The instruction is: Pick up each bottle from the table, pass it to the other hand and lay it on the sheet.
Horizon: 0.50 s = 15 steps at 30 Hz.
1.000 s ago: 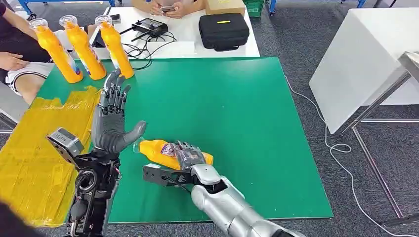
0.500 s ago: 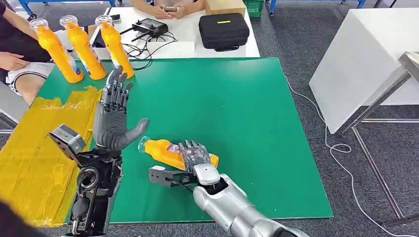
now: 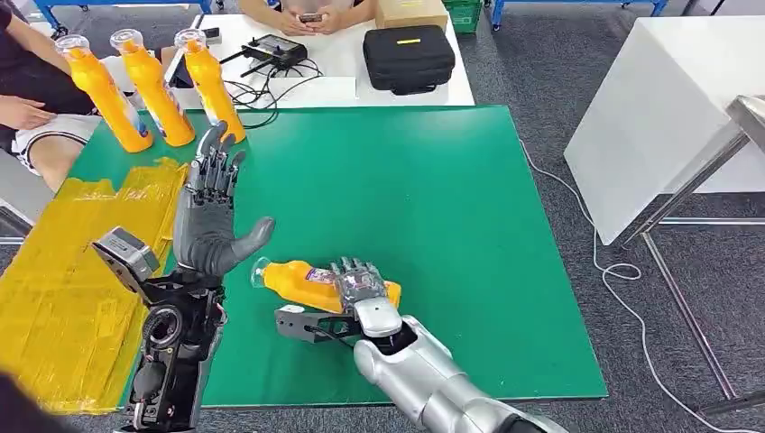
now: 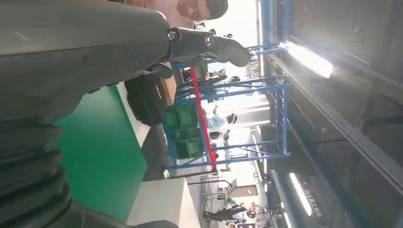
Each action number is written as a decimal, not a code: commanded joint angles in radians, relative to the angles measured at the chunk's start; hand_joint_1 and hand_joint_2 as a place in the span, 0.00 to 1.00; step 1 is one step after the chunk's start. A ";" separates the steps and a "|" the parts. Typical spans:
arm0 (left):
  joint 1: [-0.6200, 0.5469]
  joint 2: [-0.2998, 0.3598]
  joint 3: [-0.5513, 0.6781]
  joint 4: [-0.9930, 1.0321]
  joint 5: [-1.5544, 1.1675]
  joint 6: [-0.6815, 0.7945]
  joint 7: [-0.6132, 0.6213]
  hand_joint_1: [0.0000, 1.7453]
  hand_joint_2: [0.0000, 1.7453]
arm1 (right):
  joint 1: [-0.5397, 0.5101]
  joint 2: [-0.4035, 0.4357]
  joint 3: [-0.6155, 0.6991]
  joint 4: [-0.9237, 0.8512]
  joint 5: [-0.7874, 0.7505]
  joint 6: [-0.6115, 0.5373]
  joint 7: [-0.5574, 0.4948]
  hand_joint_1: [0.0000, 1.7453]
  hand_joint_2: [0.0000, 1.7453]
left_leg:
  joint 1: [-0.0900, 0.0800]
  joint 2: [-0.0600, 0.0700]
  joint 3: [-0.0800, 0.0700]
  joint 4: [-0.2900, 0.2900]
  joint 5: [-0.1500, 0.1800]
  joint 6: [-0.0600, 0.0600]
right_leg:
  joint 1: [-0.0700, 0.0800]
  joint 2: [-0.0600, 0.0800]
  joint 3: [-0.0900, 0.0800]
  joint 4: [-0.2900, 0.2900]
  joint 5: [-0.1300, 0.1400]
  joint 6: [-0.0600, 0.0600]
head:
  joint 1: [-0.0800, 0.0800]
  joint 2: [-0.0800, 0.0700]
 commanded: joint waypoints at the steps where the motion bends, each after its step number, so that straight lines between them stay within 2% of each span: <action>1: -0.027 0.001 -0.012 0.067 0.000 -0.006 0.008 0.00 1.00 | -0.002 -0.036 -0.006 0.051 0.007 0.020 -0.002 0.30 1.00 | 0.000 -0.003 0.005 -0.003 -0.001 0.001 | 0.000 -0.004 0.006 -0.003 -0.001 0.001 | 0.000 0.000; 2: -0.030 0.001 -0.012 0.069 0.000 -0.007 0.008 0.00 1.00 | -0.003 -0.037 -0.010 0.050 0.007 0.018 -0.005 0.83 1.00 | 0.000 -0.002 0.003 -0.002 0.000 0.001 | 0.000 -0.004 0.004 -0.002 -0.001 0.001 | 0.000 0.000; 3: -0.037 0.001 -0.013 0.077 -0.001 -0.009 0.008 0.00 1.00 | -0.005 -0.037 -0.014 0.049 0.008 0.018 -0.011 0.97 1.00 | 0.000 -0.003 0.005 -0.003 0.000 0.001 | 0.001 -0.005 0.006 -0.003 -0.001 0.001 | 0.000 0.000; 5: -0.050 0.000 -0.014 0.088 -0.002 -0.009 0.008 0.00 1.00 | -0.010 -0.039 -0.029 0.047 0.005 0.012 -0.017 1.00 1.00 | 0.000 -0.003 0.004 -0.002 0.000 0.001 | 0.000 -0.005 0.005 -0.002 -0.001 0.001 | 0.000 0.000; 15: -0.033 0.005 -0.004 0.059 -0.009 -0.011 0.009 0.00 1.00 | -0.039 -0.062 -0.064 0.034 0.014 -0.022 -0.029 1.00 1.00 | 0.000 -0.003 0.003 -0.002 0.000 0.001 | 0.001 -0.005 0.005 -0.002 -0.001 0.001 | 0.000 0.000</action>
